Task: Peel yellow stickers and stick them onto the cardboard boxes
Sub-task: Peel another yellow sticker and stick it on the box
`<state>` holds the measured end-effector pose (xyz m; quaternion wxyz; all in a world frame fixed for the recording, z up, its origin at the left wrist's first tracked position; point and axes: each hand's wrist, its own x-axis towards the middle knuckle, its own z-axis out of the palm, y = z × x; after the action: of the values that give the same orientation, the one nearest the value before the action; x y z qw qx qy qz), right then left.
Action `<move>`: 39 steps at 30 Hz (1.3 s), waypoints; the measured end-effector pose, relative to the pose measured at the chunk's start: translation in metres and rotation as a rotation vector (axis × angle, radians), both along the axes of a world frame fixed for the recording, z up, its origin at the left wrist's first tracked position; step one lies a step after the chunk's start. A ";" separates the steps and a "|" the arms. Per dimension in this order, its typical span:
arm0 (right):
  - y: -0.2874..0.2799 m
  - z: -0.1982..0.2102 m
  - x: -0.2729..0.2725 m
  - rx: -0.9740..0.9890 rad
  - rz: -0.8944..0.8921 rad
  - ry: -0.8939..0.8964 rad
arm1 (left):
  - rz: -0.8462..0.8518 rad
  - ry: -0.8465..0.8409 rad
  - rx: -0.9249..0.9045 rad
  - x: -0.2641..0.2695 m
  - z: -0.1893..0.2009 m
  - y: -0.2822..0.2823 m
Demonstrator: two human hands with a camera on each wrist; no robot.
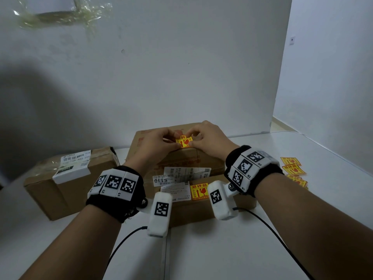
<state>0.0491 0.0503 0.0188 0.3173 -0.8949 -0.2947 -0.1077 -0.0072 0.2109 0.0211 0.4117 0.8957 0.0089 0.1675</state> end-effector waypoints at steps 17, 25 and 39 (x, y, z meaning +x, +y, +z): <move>0.001 -0.020 0.003 0.118 -0.069 0.001 | 0.012 0.008 0.027 0.000 -0.001 0.001; -0.002 -0.026 0.007 0.125 -0.061 0.003 | 0.003 -0.127 0.303 -0.005 -0.003 0.001; -0.003 -0.027 0.009 0.151 -0.072 0.075 | -0.298 -0.034 0.794 -0.006 -0.001 0.011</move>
<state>0.0582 0.0471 -0.0085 0.3907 -0.8818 -0.2414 -0.1072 -0.0135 0.2214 0.0197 0.0544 0.9734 -0.1927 0.1115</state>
